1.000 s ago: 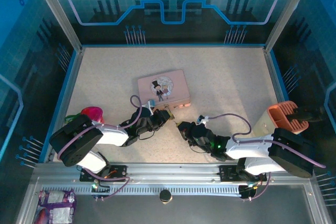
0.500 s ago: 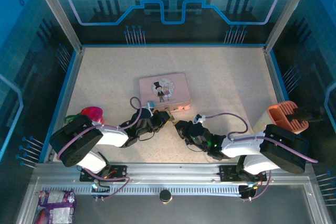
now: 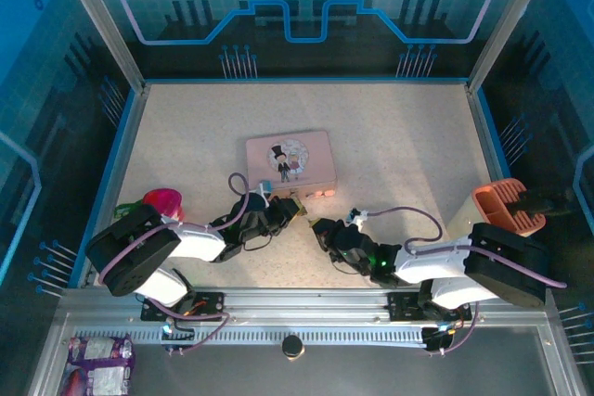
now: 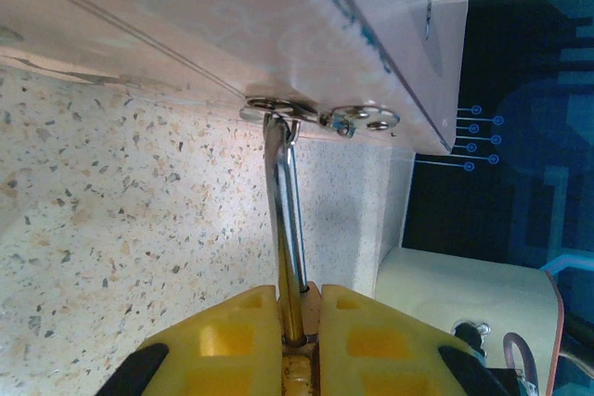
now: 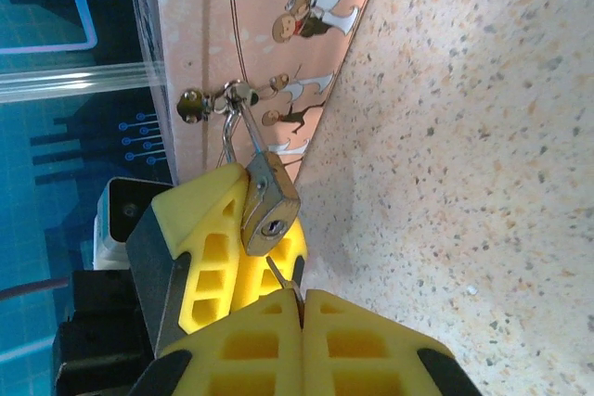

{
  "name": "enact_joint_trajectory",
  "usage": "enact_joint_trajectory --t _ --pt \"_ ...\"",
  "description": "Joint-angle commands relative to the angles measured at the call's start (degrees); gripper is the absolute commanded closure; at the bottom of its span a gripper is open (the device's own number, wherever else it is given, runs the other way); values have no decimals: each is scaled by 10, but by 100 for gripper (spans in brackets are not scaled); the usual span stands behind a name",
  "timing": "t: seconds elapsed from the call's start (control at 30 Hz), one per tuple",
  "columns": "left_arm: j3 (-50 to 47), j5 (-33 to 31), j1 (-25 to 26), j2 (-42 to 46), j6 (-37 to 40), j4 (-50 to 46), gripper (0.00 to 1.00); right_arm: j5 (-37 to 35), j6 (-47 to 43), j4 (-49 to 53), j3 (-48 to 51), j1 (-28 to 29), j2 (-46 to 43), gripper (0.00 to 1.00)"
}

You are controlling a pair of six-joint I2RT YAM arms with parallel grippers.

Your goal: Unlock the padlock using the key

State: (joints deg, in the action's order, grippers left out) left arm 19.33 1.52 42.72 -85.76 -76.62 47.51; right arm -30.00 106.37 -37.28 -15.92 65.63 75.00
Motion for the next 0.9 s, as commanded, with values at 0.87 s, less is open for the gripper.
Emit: enact_joint_trajectory --t 0.87 --pt "-19 -56 38 5 -18 176 100 -68 36 -35 4 23 7 100"
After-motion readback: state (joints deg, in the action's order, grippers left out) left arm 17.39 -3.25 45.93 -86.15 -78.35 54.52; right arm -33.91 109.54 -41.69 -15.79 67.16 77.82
